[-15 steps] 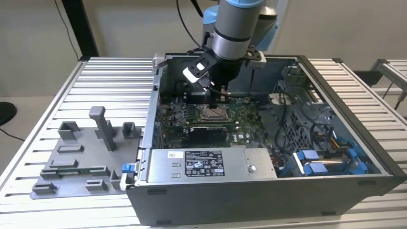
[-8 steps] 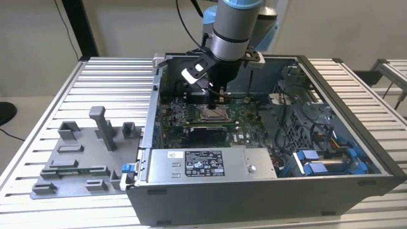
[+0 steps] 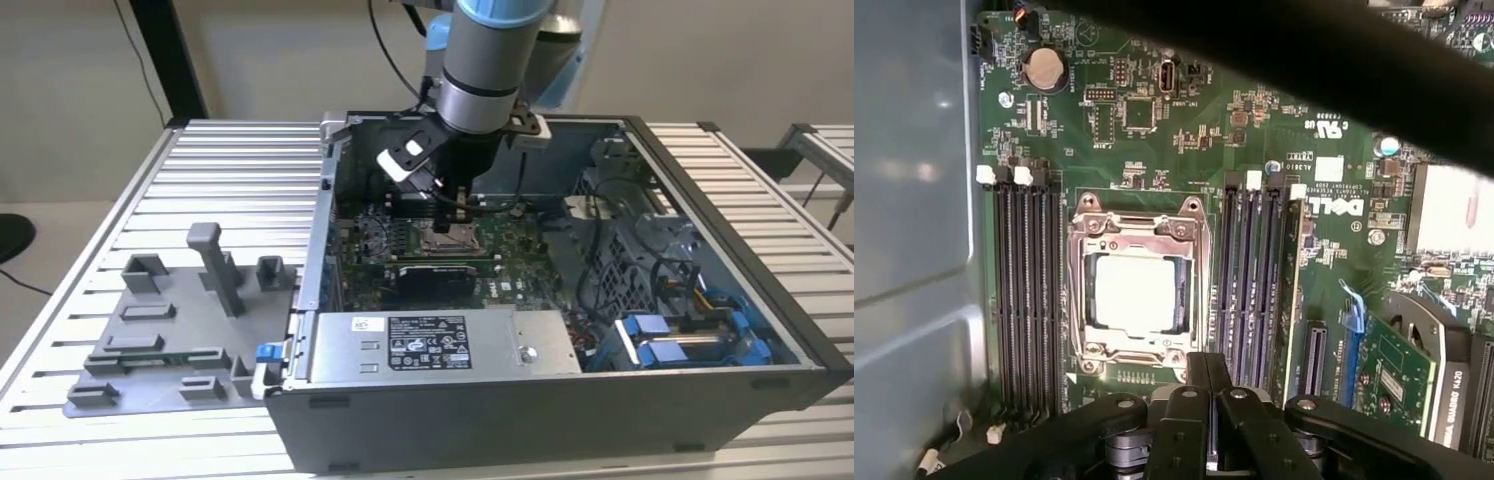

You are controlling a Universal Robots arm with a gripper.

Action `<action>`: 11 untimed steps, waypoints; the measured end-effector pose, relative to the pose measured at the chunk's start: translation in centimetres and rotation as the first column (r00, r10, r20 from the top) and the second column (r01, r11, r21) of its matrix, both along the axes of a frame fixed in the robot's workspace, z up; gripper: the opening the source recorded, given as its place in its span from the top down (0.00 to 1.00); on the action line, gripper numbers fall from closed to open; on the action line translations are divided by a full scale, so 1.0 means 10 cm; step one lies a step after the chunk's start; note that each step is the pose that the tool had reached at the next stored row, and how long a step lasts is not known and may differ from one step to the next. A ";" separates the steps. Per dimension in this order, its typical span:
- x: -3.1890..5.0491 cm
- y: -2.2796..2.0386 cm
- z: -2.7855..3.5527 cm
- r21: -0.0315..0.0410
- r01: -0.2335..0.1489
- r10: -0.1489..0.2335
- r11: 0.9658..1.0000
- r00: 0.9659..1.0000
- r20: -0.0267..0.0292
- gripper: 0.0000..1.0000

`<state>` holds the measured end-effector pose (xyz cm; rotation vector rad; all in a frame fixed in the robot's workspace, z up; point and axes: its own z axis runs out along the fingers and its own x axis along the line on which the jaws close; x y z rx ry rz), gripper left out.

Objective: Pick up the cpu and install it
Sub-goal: 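Install the second cpu locking lever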

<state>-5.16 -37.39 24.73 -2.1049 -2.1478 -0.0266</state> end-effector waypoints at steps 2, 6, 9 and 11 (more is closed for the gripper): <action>-0.016 0.001 -0.013 0.000 0.000 0.000 1.000 1.000 0.000 1.00; -0.026 0.001 -0.066 0.000 0.000 0.000 1.000 1.000 0.000 1.00; -0.030 0.005 -0.112 0.003 0.001 -0.001 1.000 1.000 0.000 1.00; -0.041 0.009 -0.132 0.007 0.001 -0.001 1.000 1.000 0.001 1.00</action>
